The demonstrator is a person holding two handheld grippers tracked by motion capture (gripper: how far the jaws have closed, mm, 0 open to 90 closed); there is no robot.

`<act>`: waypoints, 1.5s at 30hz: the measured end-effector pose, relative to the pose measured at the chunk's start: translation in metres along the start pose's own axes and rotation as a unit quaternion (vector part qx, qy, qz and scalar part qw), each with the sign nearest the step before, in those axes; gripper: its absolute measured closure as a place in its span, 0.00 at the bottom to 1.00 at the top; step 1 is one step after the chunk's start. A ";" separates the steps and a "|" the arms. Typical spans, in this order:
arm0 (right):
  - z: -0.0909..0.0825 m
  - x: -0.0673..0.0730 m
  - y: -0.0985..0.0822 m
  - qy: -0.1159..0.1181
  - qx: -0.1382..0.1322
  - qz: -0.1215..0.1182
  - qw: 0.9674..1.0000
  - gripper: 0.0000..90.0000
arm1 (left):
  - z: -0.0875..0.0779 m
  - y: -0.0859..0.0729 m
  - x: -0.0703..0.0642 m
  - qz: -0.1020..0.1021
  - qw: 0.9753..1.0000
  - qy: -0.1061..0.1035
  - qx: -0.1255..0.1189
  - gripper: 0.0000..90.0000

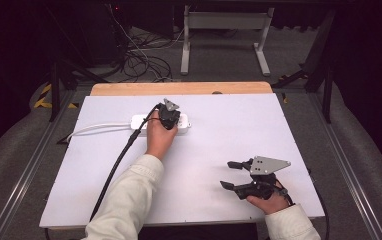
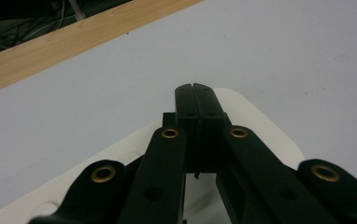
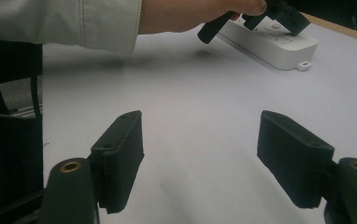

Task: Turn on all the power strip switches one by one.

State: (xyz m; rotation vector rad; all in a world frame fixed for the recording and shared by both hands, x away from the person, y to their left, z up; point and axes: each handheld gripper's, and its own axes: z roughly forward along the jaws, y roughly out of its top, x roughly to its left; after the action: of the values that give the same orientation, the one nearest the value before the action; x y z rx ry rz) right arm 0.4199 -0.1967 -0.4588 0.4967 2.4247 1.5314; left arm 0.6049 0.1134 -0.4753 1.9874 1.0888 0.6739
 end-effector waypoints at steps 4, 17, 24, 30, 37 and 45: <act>0.000 0.000 0.000 0.001 0.002 0.000 1.000 0.35 | 0.000 -0.001 0.000 0.004 1.000 0.001 0.000 1.00; 0.000 0.000 0.000 0.001 0.002 0.000 1.000 0.35 | 0.001 0.003 -0.007 0.023 0.999 0.019 0.014 1.00; 0.000 0.001 0.000 0.001 0.000 0.000 1.000 0.35 | 0.002 0.004 -0.006 0.022 1.000 0.012 0.016 1.00; 0.000 -0.001 -0.001 0.001 0.002 0.002 1.000 0.35 | -0.007 0.004 0.006 -0.015 1.000 -0.011 0.017 0.99; 0.000 -0.001 0.000 0.000 -0.001 0.000 1.000 0.35 | -0.040 0.010 0.010 -0.027 0.998 -0.038 -0.033 0.89; 0.001 -0.001 0.001 -0.005 -0.002 0.000 1.000 0.35 | -0.080 0.016 0.009 -0.011 0.996 -0.067 -0.062 0.82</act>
State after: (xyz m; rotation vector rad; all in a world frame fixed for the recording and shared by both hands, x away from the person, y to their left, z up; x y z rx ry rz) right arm 0.4208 -0.1960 -0.4581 0.5033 2.4125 1.5305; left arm 0.5579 0.1452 -0.4155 1.8830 0.9650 0.5744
